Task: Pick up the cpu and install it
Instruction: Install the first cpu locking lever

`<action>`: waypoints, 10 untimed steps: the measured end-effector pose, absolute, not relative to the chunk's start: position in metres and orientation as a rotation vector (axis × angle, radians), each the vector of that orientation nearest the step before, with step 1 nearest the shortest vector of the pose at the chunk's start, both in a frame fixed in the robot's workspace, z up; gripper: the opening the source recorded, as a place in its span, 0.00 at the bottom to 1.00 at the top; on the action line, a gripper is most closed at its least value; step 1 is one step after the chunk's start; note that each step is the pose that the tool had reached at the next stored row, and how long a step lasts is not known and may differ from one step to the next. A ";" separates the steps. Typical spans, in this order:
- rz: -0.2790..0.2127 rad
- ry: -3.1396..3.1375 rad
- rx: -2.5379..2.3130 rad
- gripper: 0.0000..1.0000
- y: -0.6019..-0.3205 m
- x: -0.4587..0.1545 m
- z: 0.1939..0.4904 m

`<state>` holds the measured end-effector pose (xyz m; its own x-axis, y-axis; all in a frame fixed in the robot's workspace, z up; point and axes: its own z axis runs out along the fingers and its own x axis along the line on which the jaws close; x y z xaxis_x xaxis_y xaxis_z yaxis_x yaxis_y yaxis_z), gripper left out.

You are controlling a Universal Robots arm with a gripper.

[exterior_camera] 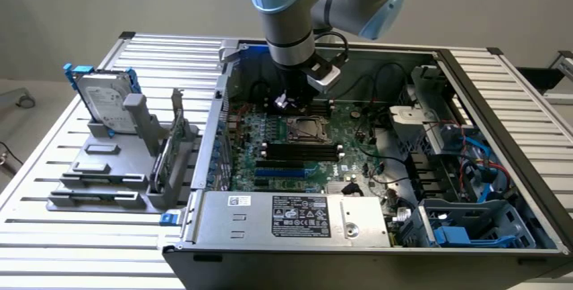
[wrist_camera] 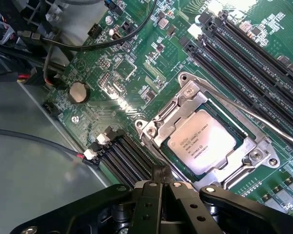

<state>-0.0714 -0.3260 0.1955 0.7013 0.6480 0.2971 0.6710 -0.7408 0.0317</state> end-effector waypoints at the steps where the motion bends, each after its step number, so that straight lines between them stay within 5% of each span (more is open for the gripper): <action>1: -0.447 -1.095 -2.825 0.11 -0.326 -0.071 0.196; 10: -0.448 -1.054 -2.845 0.11 -0.326 -0.071 0.195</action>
<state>-0.0714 -0.3260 0.1955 0.7216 0.6256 0.2965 0.6474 -0.7615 0.0311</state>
